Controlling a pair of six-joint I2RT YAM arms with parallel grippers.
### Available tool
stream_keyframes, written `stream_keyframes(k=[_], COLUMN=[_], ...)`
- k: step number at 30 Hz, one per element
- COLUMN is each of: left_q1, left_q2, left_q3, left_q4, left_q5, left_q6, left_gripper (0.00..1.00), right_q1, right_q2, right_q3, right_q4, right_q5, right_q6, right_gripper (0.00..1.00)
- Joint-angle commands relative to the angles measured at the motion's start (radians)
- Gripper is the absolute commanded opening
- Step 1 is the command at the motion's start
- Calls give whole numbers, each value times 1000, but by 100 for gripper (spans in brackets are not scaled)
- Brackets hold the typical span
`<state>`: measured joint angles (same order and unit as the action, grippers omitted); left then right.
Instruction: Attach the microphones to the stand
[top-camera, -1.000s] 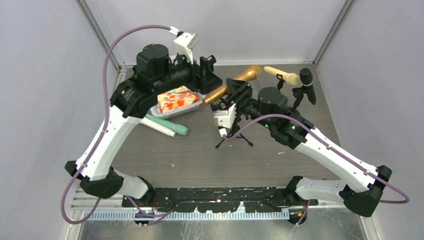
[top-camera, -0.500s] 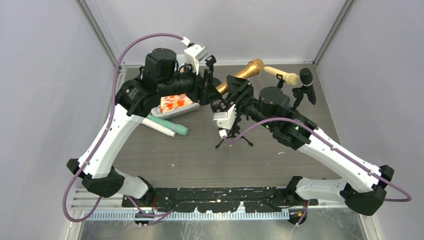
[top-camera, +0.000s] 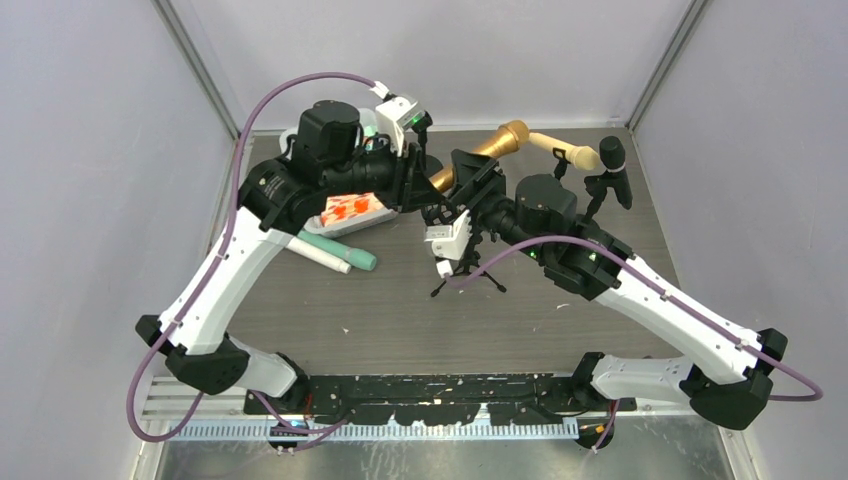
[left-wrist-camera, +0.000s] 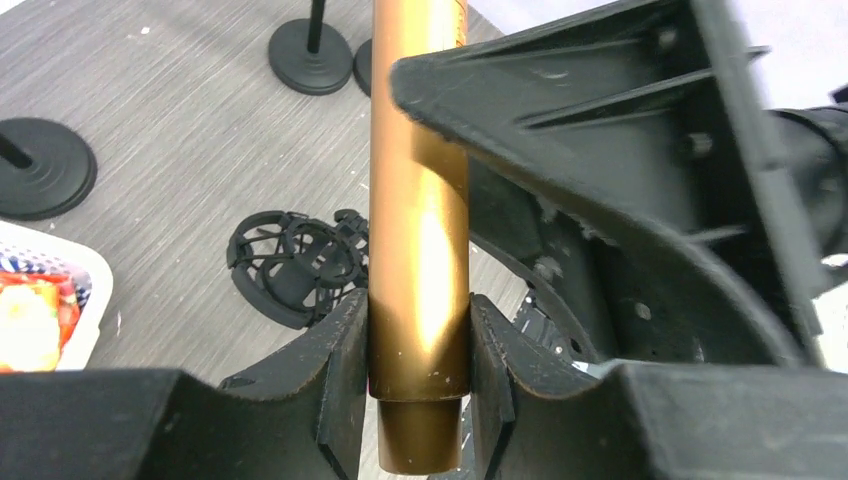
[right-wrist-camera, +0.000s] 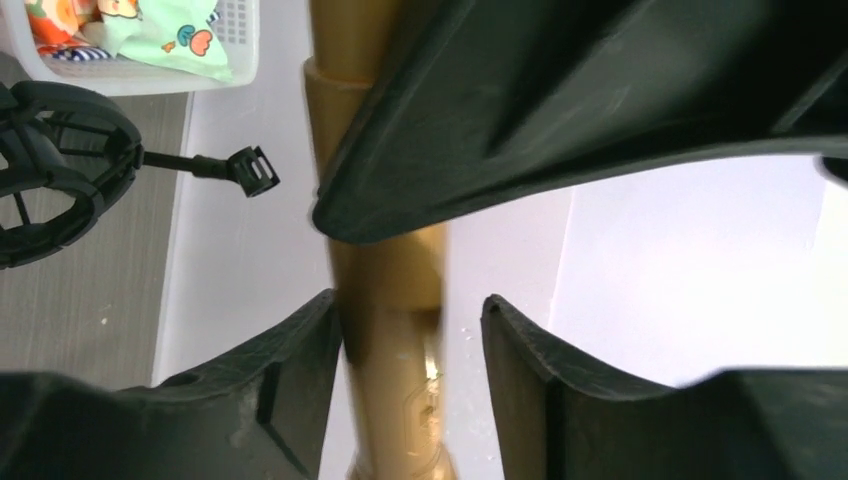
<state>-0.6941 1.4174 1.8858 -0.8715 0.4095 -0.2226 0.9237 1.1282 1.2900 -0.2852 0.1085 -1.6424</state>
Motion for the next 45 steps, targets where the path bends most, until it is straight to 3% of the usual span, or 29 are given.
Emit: stream_keyframes(k=[1,4,9,12,14,17,20,26,34,45], left_q1=[2,2,9,11,11,11,11,11,11,11], left_q2=[-21,-58,-162,-241,-291,-358,-387,-415,-423,-397], left_q3=[-49,-106,-269,-395,-482,-604,-677,-751,-790,-781], left_q4=[73,150,356,524,643,815,924,1059,1117,1074], left_q5=[-78,-157,-291,-318,-316,-318,-338,-315,-231,-167], left_q6=[17,17,8,-10,-27,-56,-74,-99,-113,-119], left_gripper=[1,1,0,0,0,0,0,0,0,0], right_q1=[16,16,16,15,15,15,10,-31,-178,-258], right_q2=[-31,-56,-140,-194,-224,-234,-215,-144,-60,18], right_q3=[12,-9,-95,-166,-187,-194,-194,-149,-89,-42], right_q4=[114,145,298,485,569,606,589,553,600,627], right_q5=[-35,-37,-36,42,138,330,426,392,164,-47], right_q6=[78,131,330,654,953,1384,1747,2179,2477,2502], right_gripper=[67,75,77,76,76,76,75,78,78,77])
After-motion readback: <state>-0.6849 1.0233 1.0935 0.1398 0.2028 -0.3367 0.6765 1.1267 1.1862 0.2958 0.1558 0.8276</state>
